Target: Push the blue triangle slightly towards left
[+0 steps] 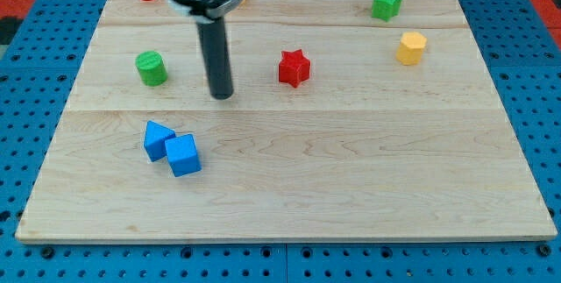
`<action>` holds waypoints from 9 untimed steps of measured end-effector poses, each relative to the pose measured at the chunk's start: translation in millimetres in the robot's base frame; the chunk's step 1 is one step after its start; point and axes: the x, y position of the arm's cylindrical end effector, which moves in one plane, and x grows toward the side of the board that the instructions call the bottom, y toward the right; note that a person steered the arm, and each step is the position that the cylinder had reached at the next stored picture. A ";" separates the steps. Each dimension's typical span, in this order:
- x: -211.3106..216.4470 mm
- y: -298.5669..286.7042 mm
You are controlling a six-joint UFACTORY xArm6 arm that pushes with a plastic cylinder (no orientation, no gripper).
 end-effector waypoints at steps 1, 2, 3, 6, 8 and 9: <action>0.1 -63.4; 2.7 -82.8; 2.7 -75.2; 100.2 -91.6; 151.7 -44.7; 136.0 -26.2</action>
